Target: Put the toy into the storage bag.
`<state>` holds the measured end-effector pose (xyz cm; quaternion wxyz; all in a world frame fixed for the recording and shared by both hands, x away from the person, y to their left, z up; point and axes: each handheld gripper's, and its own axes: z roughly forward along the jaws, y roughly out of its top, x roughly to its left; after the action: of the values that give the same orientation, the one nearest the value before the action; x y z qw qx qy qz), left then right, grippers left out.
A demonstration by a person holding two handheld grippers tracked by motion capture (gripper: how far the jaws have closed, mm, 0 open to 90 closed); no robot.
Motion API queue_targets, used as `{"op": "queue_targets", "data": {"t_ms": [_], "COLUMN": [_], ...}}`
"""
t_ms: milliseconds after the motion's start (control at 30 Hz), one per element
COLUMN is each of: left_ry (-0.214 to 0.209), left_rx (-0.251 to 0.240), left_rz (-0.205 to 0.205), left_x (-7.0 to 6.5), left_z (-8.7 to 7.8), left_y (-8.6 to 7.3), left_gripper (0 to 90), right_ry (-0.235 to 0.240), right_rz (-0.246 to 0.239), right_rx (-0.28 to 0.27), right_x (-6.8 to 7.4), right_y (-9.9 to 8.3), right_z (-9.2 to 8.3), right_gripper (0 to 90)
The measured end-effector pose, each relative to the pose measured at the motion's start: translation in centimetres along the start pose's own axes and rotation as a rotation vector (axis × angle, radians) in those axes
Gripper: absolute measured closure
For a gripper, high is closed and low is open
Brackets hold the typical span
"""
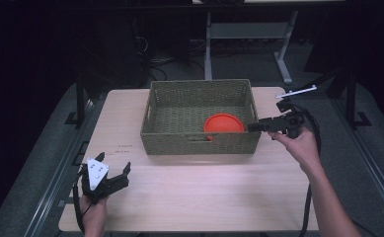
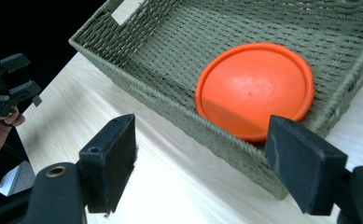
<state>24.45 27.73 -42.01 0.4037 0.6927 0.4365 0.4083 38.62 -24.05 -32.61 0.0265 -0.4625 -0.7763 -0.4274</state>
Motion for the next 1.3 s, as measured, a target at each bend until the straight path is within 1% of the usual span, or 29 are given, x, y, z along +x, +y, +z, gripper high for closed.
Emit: {"op": "queue_targets", "data": {"t_ms": [167,400,567,633,733,867,1000,1167,1200,1267,1300], "left_ry": [0.001,0.004,0.005,0.006,0.006,0.007,0.006,0.008,0.009,0.009,0.008], "left_rx": [-0.004,-0.001,-0.002,-0.004,-0.004,-0.001,-0.003,-0.002,0.003,-0.003,-0.002], "left_rz": [0.0,-0.002,-0.005,-0.009,0.001,-0.004,0.0,0.002,0.007,-0.006,-0.003], "left_x": [-0.1,0.0,0.0,0.0,0.0,0.0,0.0,0.0,0.1,-0.1,-0.1], "left_z": [0.0,0.0,-0.1,0.0,-0.1,0.0,-0.1,-0.1,-0.1,-0.1,-0.1], "left_y": [0.0,0.0,0.0,0.0,0.0,0.0,0.0,0.0,0.0,0.0,0.0], "left_gripper": [12.7,12.7,12.7,12.7,12.7,12.7,12.7,12.7,12.7,12.7,12.7], "right_ry": [-0.004,-0.003,0.003,0.008,0.011,0.011,0.016,0.02,0.022,0.025,0.025], "right_rz": [-0.003,-0.012,-0.018,-0.012,-0.008,-0.005,0.002,-0.002,-0.002,0.0,-0.002], "right_rx": [0.014,0.01,0.003,-0.001,-0.002,-0.004,-0.009,-0.015,-0.018,-0.02,-0.019], "right_x": [0.0,0.1,0.2,0.1,-0.1,-0.3,-0.4,-0.4,-0.4,-0.3,-0.3], "right_y": [-0.7,-1.3,-2.1,-2.5,-3.1,-3.7,-4.3,-5.2,-5.4,-5.8,-6.0], "right_z": [-0.2,-0.8,-1.0,-1.0,-1.1,-1.3,-1.5,-1.6,-1.7,-1.7,-1.7], "right_gripper": [24.1,23.7,23.5,23.5,23.5,23.5,23.4,23.4,23.4,23.4,23.4]}}
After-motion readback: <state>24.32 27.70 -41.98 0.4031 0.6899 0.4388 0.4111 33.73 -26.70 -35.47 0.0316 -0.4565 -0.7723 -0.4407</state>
